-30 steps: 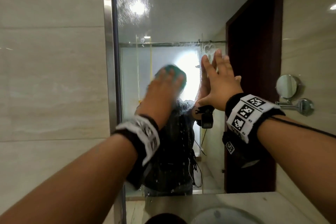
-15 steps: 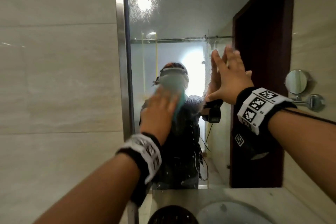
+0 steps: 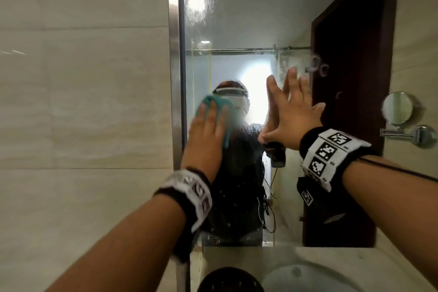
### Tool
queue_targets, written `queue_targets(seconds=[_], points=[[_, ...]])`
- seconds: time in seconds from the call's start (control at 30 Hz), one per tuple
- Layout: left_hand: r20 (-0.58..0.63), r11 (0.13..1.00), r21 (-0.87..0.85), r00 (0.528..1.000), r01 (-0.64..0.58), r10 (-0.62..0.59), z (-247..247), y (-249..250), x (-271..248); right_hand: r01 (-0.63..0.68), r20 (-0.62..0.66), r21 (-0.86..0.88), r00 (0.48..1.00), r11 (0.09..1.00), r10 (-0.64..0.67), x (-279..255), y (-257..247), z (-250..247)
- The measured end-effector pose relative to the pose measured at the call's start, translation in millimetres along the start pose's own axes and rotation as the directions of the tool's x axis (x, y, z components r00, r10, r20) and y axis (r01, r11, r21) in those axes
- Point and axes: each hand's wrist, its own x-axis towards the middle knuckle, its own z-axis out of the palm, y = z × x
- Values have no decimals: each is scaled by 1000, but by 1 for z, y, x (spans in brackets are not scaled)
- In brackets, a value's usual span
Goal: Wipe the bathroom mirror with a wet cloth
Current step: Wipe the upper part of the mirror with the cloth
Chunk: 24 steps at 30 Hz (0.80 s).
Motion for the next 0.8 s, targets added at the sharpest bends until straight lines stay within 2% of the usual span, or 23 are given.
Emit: queue_targets(seconds=[0.07, 0.13, 0.17, 0.2, 0.27, 0.33, 0.37, 0.43, 0.5, 0.53, 0.57, 0.63, 0.7, 0.73, 0.8], points=[[27, 984, 12, 984, -177, 177, 18, 7, -31, -1, 3, 6, 1000, 1000, 1, 0, -1, 0], [47, 942, 63, 944, -330, 327, 12, -4, -23, 3, 0, 9, 1000, 1000, -3, 0, -1, 0], [46, 930, 95, 935, -355, 352, 3, -13, -10, 5, 1, 11, 1000, 1000, -6, 0, 0, 0], [24, 947, 80, 950, -312, 311, -8, -21, 7, 5, 3, 14, 1000, 1000, -5, 0, 0, 0], [-99, 997, -17, 992, -82, 80, -35, -32, 42, 1, -1, 19, 1000, 1000, -1, 0, 0, 0], [-91, 991, -107, 991, 86, -96, -49, -29, 62, 2, -5, 15, 1000, 1000, -2, 1, 1, 0], [-99, 984, -139, 987, 110, -125, -45, -23, 63, 1, -8, 15, 1000, 1000, -1, 1, 1, 0], [-123, 982, -164, 986, 89, -110, -26, -4, 47, 6, -16, 19, 1000, 1000, -5, 1, 2, 1], [-81, 994, -86, 995, -69, 62, 3, 16, 12, 6, -22, 23, 1000, 1000, -6, 0, 2, 1], [-14, 991, -18, 991, -134, 134, 17, 24, -7, 8, -22, 19, 1000, 1000, -8, 0, 1, 1], [23, 985, 12, 985, -173, 173, 25, 31, -22, 12, -18, 13, 1000, 1000, -12, 0, 1, 2], [10, 977, 39, 978, -209, 209, 23, 35, -26, 20, -12, -3, 1000, 1000, -20, 1, 1, 1], [76, 967, 113, 972, -228, 221, 5, 28, -8, 36, 5, -16, 999, 999, -36, -2, 4, -4], [94, 976, 95, 977, -198, 189, -6, 22, 10, 26, -7, -19, 1000, 999, -26, -2, 8, -7], [18, 1000, -22, 1000, -11, 11, -33, 12, 47, -56, -41, -17, 998, 998, 55, -5, 22, -10]])
